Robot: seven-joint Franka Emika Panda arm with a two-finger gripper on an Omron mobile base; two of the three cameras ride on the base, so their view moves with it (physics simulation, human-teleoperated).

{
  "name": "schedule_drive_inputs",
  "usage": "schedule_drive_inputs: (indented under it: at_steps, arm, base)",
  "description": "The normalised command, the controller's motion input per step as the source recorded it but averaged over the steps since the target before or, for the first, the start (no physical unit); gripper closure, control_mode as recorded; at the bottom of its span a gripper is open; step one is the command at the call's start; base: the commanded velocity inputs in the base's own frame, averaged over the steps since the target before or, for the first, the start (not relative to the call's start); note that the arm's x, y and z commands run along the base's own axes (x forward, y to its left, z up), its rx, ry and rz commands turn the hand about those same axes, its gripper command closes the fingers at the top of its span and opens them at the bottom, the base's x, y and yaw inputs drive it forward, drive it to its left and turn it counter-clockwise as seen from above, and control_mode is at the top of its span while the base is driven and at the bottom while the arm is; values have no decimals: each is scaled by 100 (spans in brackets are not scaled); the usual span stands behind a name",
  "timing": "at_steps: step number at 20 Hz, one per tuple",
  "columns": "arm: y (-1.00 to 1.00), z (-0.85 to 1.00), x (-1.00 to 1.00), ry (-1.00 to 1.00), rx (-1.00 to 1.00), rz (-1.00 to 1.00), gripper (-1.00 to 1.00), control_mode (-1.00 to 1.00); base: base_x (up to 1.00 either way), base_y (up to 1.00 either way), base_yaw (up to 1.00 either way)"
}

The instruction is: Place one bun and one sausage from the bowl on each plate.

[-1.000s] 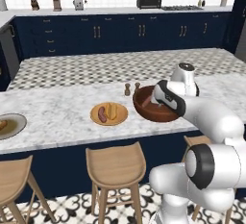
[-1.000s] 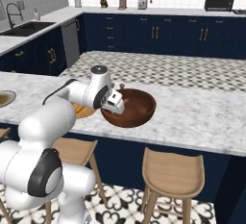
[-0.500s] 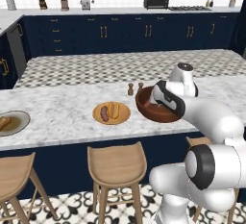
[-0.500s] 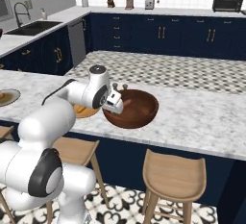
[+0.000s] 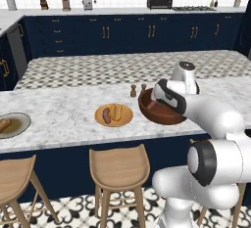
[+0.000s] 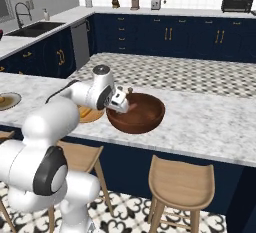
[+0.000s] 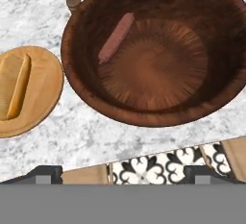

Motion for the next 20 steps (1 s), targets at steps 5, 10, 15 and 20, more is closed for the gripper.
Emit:
schedule_drive_inputs:
  at_steps: [5,10,15,20]
  arm:
    - [-40,23,100,-3,27,0,-100,-100]
    - [-56,-22,100,17,20,-3,-100,-100]
    - [-3,-52,86,9,8,-2,-100,-100]
    - [11,-64,43,-7,2,1,-100,-100]
  base:
    - [0,0,0]
    - [0,0,0]
    - [0,0,0]
    - [0,0,0]
